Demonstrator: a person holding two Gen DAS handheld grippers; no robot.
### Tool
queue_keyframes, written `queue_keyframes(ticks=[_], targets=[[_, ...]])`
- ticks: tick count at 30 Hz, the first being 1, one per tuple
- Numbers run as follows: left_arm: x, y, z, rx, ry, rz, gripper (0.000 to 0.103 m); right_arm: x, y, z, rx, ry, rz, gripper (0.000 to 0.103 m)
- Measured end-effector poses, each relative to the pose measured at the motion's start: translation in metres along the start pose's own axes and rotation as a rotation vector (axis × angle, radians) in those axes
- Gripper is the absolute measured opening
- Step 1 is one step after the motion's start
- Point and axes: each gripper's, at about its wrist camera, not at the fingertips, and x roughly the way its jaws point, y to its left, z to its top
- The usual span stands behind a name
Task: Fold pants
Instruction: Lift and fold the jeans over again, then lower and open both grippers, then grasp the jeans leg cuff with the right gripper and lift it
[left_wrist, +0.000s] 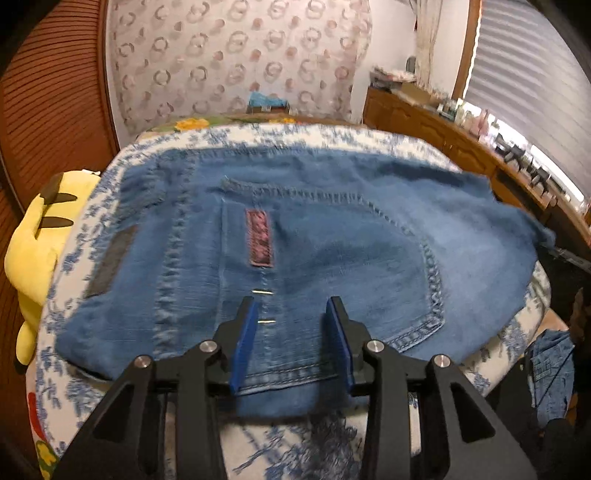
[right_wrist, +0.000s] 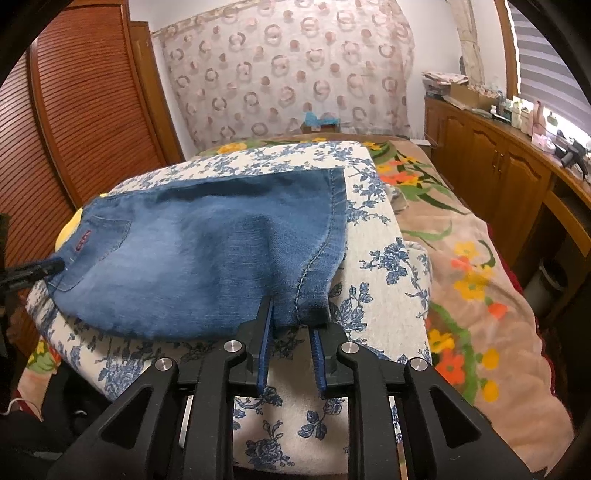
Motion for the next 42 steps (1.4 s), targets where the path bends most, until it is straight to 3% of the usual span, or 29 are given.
queue_keyframes(ticks=[16,28,30,42], targets=[[0.003,-0.004,-0.007,-0.034,-0.068,0.003,0.039,-0.016,0.006,0.01,0.008,-0.037,0.012,0.029],[0.0,-0.007,-0.006,-0.02,-0.047,0.007,0.04,-0.002,-0.002,0.027,0.059,-0.023,-0.002,0.028],[-0.004,-0.007,-0.005,-0.024,-0.055,0.002,0.04,-0.004,0.001,0.031,0.044,-0.039,0.027,0.006],[-0.027,-0.001,0.006,-0.042,-0.102,0.002,0.04,-0.025,0.068,0.083,-0.107,-0.156,0.167,0.004]])
